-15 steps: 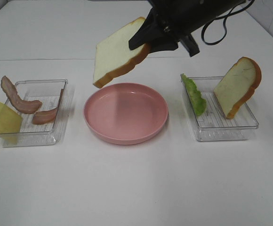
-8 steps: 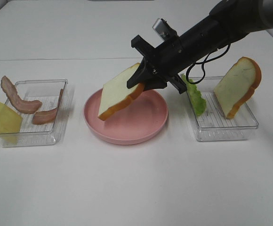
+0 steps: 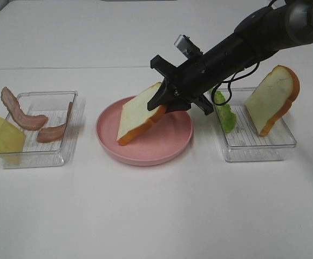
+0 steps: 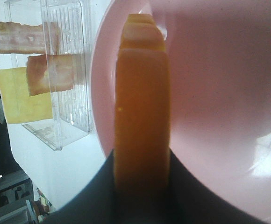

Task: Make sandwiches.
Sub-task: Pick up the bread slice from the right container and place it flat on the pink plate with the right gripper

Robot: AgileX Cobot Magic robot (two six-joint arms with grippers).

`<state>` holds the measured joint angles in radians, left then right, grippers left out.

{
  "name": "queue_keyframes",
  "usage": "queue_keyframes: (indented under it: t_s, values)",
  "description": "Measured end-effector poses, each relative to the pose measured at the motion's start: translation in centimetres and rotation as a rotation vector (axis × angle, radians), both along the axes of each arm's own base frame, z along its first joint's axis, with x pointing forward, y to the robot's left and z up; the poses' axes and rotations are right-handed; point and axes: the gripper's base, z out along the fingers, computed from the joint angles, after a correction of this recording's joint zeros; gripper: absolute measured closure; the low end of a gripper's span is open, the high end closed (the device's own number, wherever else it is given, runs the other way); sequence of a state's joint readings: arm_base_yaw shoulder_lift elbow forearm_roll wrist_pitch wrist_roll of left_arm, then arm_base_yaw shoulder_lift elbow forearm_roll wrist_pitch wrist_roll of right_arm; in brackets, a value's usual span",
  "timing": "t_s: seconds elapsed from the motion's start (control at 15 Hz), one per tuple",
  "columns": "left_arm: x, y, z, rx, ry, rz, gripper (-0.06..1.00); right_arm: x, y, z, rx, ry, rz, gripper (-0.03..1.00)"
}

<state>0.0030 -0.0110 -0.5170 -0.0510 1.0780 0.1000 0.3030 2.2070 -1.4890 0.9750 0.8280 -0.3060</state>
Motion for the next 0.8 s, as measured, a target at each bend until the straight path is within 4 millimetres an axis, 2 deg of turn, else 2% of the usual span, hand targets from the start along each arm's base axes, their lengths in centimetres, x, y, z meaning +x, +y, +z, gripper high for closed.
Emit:
queue_keyframes:
  t_s: [0.33,0.67,0.8]
  values:
    - [0.0,0.0,0.0,0.000,0.000,0.000,-0.05,0.0,0.1,-1.5,0.009,0.041,-0.004,0.74]
    - [0.0,0.0,0.0,0.000,0.000,0.000,-0.05,0.0,0.1,-1.6,0.010,0.047,-0.004,0.74]
    - [0.0,0.0,0.0,0.000,0.000,0.000,-0.05,-0.1,0.1,-1.7,0.008,0.048,0.001,0.56]
